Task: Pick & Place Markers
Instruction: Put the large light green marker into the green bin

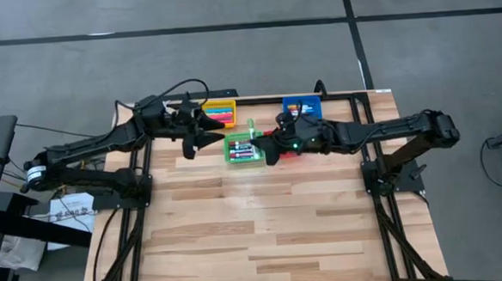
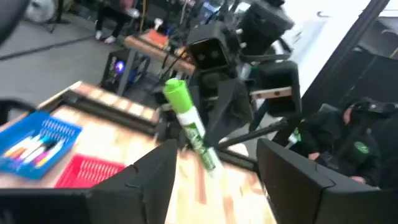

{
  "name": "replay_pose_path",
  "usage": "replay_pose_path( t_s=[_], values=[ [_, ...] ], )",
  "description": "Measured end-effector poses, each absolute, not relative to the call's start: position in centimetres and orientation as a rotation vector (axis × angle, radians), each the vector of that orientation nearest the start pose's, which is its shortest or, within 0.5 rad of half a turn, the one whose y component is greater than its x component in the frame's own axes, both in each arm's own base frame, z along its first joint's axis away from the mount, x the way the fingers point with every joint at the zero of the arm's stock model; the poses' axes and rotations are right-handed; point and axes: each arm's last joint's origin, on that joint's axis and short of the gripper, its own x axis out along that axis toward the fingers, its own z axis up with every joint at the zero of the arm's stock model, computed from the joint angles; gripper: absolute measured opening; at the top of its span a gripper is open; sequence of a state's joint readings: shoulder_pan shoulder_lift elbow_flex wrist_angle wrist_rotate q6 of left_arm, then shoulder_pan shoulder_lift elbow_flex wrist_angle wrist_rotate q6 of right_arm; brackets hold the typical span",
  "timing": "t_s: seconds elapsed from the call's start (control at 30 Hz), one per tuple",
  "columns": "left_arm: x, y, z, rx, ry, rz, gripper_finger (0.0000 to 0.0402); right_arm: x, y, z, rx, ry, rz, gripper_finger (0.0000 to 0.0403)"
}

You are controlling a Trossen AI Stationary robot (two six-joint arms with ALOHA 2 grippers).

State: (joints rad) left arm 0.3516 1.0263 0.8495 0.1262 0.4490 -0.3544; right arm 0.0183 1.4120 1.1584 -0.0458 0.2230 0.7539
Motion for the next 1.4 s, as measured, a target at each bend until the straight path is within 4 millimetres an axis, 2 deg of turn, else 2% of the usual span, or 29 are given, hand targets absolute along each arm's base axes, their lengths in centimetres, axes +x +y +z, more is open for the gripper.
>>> replay_pose_path(
  t_s=[0.27,0.5,0.77,1.2,1.3,1.4],
  values=[
    [25.1,6.6,33.3,-0.402,-0.017,-0.118,0.0263,32.5,-0.9,34.2,0.680,0.126,-0.230,0.0052],
    [27.0,6.8,32.5,-0.454,-0.071,-0.144,0.0271,32.5,-1.0,34.2,0.679,0.126,-0.230,0.0052],
    [28.3,7.1,31.2,-0.478,-0.054,-0.145,0.0271,32.5,-0.9,34.2,0.679,0.127,-0.228,0.0052],
    [29.6,7.2,31.7,-0.473,-0.103,-0.173,0.0269,32.5,-1.2,34.3,0.689,0.114,-0.235,0.0052],
    [29.7,7.3,31.8,-0.473,-0.107,-0.163,0.0255,32.5,-1.2,34.3,0.689,0.114,-0.236,0.0052],
    [29.7,7.3,31.8,-0.471,-0.114,-0.148,0.0223,32.5,-1.2,34.3,0.690,0.114,-0.236,0.0052]
  ],
)
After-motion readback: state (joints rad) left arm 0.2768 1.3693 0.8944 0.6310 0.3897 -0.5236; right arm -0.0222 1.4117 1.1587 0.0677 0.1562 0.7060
